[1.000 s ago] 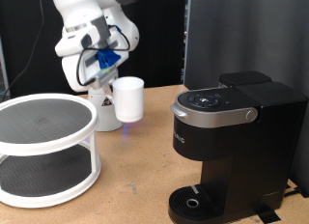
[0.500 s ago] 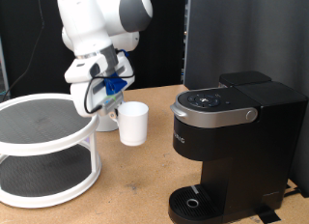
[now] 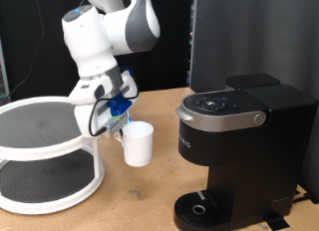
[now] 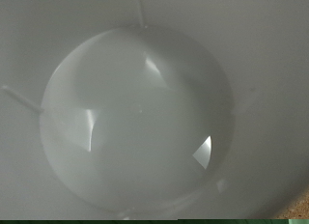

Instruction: Make a cup of coffee with the keurig machine

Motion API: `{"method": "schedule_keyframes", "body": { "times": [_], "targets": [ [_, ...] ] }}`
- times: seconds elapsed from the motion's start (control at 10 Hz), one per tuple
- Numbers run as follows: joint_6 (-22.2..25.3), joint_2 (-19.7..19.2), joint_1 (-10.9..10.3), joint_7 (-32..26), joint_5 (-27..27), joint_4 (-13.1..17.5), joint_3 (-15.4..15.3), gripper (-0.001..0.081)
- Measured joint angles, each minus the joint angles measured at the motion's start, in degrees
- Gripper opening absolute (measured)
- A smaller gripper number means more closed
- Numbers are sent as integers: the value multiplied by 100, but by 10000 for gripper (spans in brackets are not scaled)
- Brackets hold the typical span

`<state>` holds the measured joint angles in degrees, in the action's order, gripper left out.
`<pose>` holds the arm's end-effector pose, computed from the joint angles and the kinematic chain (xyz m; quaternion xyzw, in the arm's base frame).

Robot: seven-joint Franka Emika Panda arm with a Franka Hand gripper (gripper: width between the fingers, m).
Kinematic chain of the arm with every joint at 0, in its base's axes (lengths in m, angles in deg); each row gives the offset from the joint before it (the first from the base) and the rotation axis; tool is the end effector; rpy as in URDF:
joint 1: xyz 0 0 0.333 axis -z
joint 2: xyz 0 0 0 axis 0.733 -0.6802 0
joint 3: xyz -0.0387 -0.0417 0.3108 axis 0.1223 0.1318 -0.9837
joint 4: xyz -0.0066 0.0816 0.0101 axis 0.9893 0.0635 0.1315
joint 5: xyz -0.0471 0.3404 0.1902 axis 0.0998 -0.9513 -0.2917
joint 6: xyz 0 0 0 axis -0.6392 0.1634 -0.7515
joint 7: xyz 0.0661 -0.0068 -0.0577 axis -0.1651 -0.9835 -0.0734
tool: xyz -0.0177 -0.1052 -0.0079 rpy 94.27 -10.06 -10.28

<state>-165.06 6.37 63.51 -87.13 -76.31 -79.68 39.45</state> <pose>0.3699 -0.0669 0.2975 -0.9891 -0.0034 -0.0761 0.1257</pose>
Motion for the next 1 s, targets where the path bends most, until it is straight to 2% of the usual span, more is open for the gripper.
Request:
{"method": "schedule_keyframes", "body": {
  "times": [0.4, 1.0],
  "targets": [
    [-505, -538, -19, -243, -165, 6, -1, 69],
    [-940, -1046, -23, -717, -578, 23, -1, 69]
  ]
}}
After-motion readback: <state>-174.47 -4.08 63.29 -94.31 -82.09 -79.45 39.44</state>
